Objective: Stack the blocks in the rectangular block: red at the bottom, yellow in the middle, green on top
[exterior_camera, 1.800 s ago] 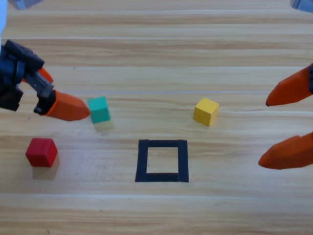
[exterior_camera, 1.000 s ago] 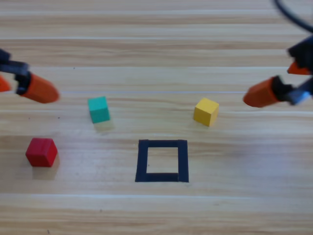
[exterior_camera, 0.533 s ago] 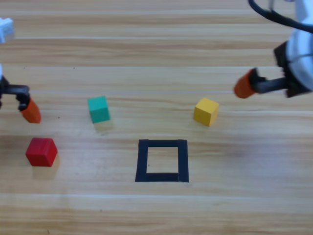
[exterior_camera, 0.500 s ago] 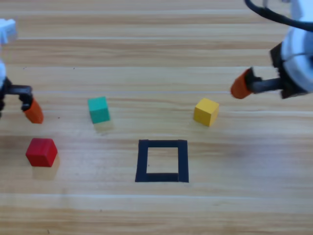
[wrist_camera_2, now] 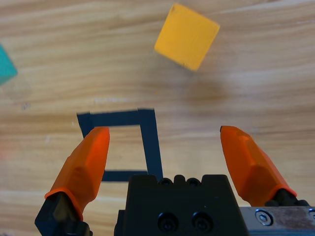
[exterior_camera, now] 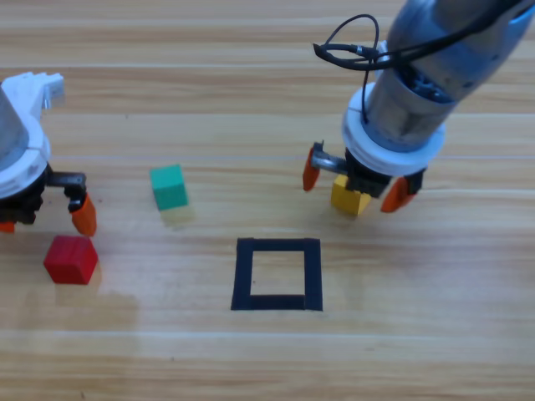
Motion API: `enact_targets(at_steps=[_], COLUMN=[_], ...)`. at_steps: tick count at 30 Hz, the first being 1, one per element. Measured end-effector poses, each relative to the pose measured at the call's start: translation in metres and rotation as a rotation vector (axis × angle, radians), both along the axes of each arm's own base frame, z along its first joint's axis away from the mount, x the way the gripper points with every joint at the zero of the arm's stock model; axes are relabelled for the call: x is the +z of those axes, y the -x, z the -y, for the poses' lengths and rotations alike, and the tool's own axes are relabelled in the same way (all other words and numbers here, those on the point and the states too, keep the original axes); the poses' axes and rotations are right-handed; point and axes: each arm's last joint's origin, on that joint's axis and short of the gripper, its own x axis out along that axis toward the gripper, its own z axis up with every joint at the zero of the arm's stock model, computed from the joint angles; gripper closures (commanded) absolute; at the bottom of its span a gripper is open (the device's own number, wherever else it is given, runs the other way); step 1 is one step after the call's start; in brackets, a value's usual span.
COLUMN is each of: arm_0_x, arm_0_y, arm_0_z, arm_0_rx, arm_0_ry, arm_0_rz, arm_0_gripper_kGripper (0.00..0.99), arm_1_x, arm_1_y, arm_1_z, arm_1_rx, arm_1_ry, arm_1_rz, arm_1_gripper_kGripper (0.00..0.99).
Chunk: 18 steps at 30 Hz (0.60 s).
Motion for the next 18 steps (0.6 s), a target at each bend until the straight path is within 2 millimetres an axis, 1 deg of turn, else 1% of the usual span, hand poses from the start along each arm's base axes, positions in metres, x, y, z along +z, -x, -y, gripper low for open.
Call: enact_targets(at_steps=[2, 7, 14, 16, 18], arm_0_x=[-0.002, -0.013, -0.031, -0.035, -0.038], arm_0_y=[0.000, 0.006, 0.012, 0.014, 0.014], arm_0_z=[0.001, 0.004, 0.008, 0.009, 0.009], arm_0_rx=[-0.003, -0.013, -0.027, -0.028, -0.028], arm_0_ry=[0.004, 0.014, 0.002, 0.004, 0.007], arm_0_rz=[-0.002, -0.005, -0.037, -0.034, -0.032], arm_0_gripper_kGripper=[0.017, 0.017, 0.033, 0.033, 0.033], arm_1_x=[-0.005, -0.004, -0.011, -0.018, -0.029], arm_1_y=[-0.009, -0.024, -0.037, -0.042, -0.046], arm_1_z=[-0.003, -0.009, -0.004, -0.006, -0.008], arm_1_rx=[-0.039, -0.091, -0.182, -0.193, -0.207], arm_1_ry=[-0.007, -0.035, -0.015, -0.008, 0.008], arm_1_rz=[-0.006, 0.011, 0.031, 0.027, 0.013], arm_1_gripper_kGripper=[0.000, 0.002, 0.014, 0.027, 0.040])
